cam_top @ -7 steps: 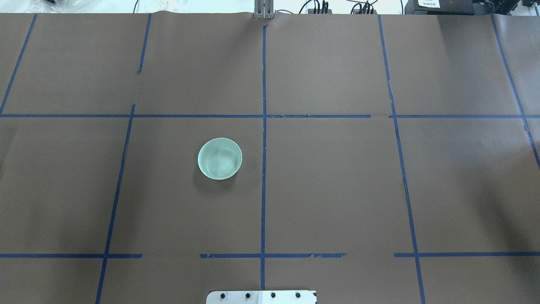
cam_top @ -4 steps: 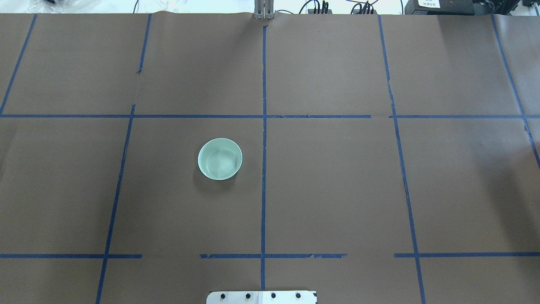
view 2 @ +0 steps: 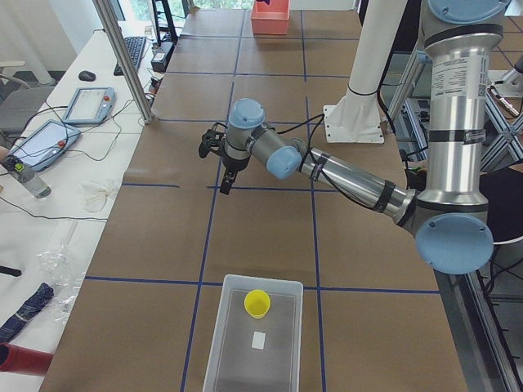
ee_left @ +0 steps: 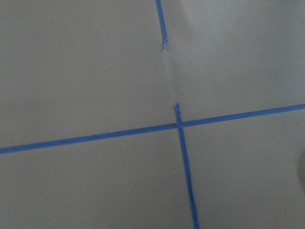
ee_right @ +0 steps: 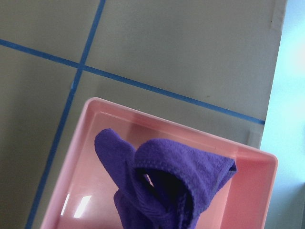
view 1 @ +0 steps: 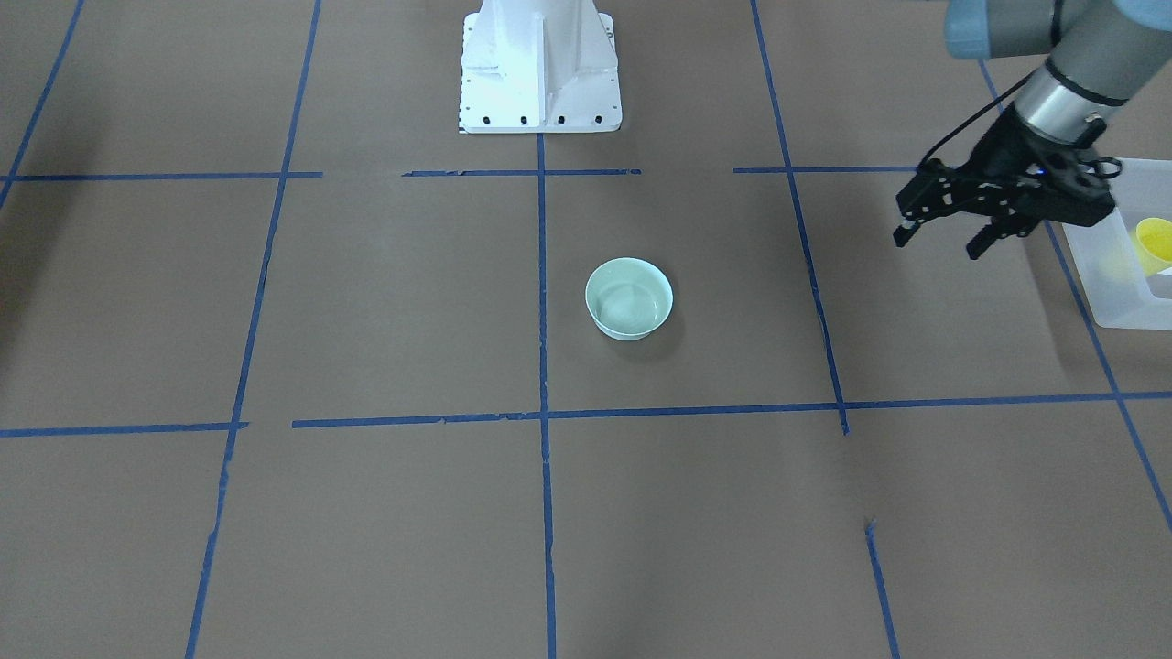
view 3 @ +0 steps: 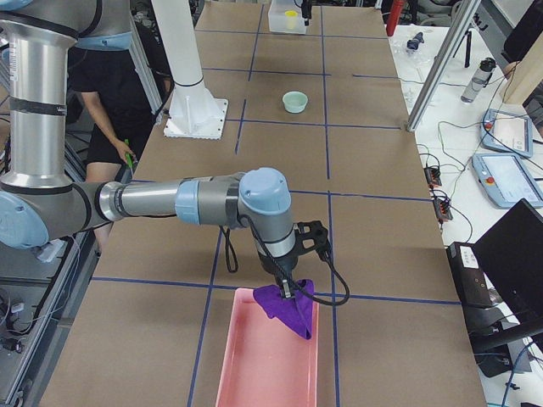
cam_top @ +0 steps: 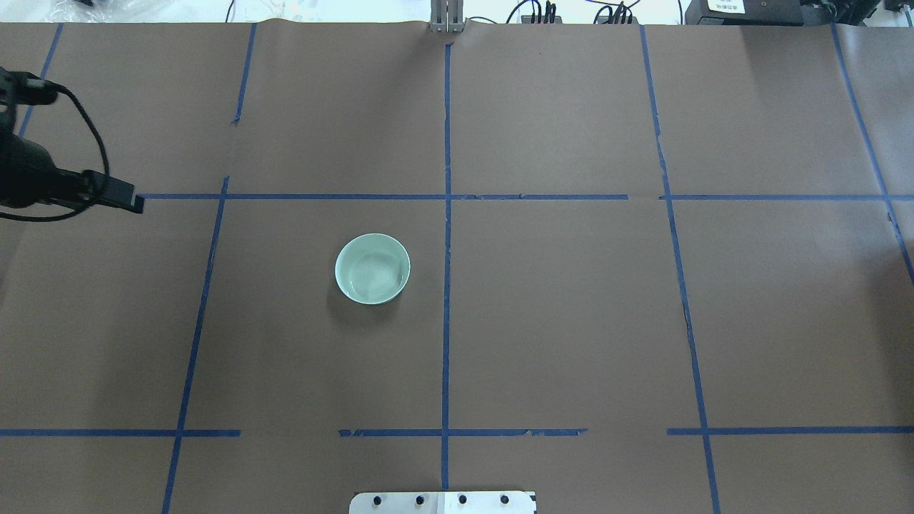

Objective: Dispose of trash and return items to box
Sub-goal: 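Reach the left gripper toward the pale green bowl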

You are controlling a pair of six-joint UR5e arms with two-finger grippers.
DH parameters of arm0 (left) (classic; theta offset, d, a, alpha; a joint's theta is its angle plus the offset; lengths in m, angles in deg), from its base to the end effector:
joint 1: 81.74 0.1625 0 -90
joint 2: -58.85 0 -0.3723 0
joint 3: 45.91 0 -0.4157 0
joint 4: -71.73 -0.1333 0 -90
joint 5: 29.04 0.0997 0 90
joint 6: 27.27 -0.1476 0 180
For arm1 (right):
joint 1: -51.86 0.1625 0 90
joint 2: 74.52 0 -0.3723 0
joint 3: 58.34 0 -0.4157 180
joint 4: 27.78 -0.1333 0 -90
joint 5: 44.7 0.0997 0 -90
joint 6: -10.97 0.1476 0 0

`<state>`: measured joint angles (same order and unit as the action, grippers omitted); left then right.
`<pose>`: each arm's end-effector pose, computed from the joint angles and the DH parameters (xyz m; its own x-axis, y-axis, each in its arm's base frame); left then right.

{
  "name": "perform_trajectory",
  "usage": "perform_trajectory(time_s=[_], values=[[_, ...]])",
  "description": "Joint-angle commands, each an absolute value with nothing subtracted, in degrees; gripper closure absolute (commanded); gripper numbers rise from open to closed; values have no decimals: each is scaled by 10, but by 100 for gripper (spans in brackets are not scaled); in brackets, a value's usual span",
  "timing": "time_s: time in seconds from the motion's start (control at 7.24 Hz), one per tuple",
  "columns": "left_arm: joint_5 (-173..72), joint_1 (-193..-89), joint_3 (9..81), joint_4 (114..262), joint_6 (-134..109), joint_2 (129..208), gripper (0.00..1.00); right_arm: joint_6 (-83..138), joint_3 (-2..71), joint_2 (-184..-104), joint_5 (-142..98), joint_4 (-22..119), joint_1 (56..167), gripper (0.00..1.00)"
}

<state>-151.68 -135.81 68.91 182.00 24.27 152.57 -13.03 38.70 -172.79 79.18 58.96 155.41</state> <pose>0.2784 -0.4757 0.3422 0.5786 0.0942 -0.8102 0.1071 0.9759 0.1899 0.1588 -0.4411 0.6588 0.8368 -0.2350 0.4945 0.1163 0.9589 0.2590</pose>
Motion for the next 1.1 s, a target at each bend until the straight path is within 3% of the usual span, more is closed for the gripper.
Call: perform_trajectory(time_s=[0.0,0.14,0.28,0.55,0.97], values=[[-1489,-1289,687,1851,335,1532,2,-129,266,-1725,791,477,1556,100],[-1488,-1269,683,1851,359,1547,2,-126,260,-1723,791,477,1556,65],[-1476,-1246,678,1851,392,1564,2,-117,259,-1724,796,477,1556,1],[-1451,-1202,674,1851,446,1590,2,-38,266,-1723,846,478,1555,0],[-1396,-1128,587,1845,523,1690,5,-4,294,-1723,895,485,1548,0]])
